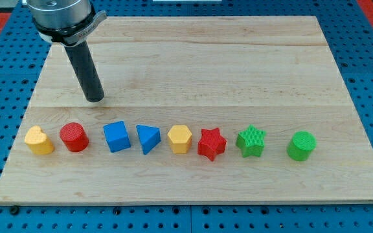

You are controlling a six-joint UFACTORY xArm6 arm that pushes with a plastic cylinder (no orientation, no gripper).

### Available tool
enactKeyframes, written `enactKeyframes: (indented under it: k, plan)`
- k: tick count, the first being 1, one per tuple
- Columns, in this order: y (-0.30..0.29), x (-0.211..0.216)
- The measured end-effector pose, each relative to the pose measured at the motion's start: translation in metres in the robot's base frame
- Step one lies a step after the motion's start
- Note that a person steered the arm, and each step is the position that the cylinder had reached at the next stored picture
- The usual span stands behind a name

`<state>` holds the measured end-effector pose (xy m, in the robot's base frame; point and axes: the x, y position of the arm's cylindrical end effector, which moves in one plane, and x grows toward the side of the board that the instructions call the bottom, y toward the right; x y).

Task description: Push the red circle into the cube

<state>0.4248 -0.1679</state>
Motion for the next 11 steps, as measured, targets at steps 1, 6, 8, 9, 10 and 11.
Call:
enactKeyframes:
  k: [1, 6, 8, 9, 10, 11]
  plan:
    - [-0.001, 0.0]
    - [-0.136, 0.108]
    - [-0.07, 0.115]
    - [-0.029, 0.107]
    - [-0.027, 0.077]
    - [-0.015, 0.068]
